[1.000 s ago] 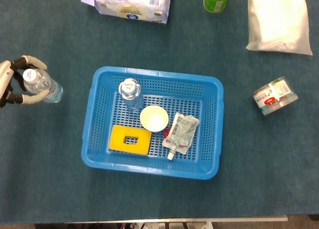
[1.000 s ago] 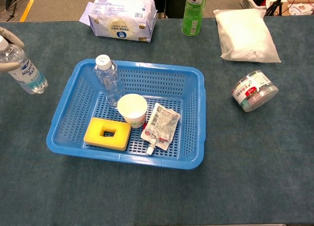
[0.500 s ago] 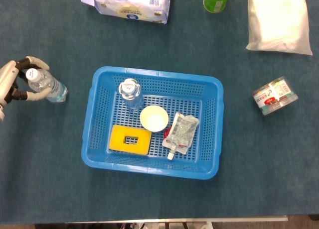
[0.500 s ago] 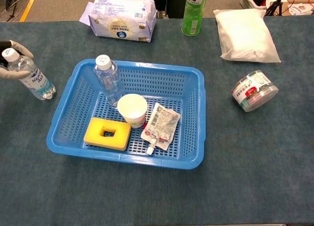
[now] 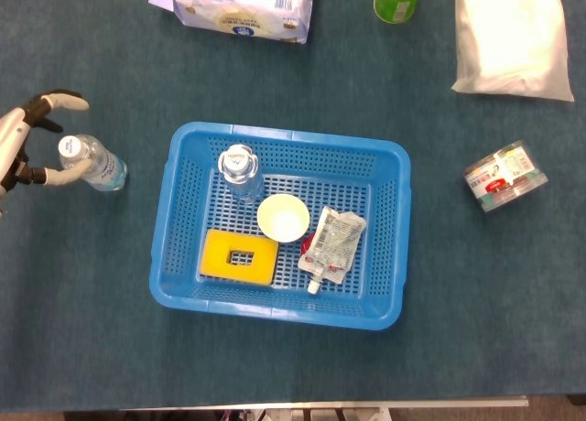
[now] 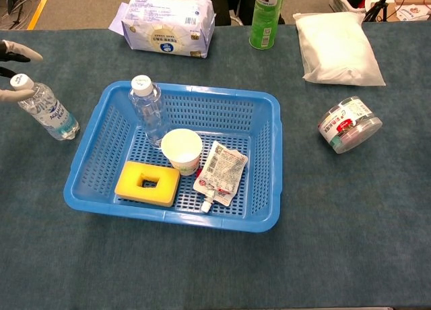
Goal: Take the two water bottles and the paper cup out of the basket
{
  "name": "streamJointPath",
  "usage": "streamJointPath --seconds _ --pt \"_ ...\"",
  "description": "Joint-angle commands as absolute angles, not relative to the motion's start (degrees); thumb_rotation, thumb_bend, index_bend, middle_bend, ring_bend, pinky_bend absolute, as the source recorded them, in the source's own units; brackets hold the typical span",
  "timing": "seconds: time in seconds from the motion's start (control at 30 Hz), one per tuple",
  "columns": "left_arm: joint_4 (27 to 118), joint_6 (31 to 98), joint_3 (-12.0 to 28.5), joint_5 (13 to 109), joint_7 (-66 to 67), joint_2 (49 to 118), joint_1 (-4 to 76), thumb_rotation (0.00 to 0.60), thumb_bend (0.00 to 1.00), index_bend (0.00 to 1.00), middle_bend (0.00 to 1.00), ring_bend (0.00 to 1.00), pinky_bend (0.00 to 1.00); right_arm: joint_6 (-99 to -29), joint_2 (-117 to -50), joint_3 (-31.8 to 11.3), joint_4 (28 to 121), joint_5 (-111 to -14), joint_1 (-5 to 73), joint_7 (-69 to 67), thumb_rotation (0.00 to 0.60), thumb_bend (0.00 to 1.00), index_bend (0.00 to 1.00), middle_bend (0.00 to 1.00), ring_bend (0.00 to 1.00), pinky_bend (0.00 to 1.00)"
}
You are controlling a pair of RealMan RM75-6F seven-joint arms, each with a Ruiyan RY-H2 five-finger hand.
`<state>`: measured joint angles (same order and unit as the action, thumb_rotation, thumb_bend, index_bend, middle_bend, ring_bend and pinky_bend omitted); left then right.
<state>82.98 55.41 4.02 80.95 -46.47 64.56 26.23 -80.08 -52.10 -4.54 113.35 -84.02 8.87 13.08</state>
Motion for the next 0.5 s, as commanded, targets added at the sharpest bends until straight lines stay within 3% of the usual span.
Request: streamJointPath --seconds 0.03,0.23,0.5 --pt "87.4 59.3 4.6 82.1 -44.8 61.6 24.7 0.6 0.23 0.25 0.17 0.11 0.29 -79.9 -52.1 -4.5 113.2 -84.1 8.9 12.9 0.6 0.12 0.34 0.41 0.35 0.41" --pt "98.1 63.3 4.6 83.4 -44.2 55.6 22.5 0.6 0.23 0.27 0.21 0.13 0.29 -79.4 -52.3 -4.4 112.5 -84.2 9.2 12.1 0.6 0.12 0.34 0.41 0.35 0.41" --pt "107.7 63.7 2.0 89.7 -45.4 50.5 22.0 0.6 0.23 0.29 0.27 0.17 0.29 -79.2 -52.6 -4.2 111.7 -84.5 9.3 11.2 0.6 0.12 0.34 0.41 0.35 0.41"
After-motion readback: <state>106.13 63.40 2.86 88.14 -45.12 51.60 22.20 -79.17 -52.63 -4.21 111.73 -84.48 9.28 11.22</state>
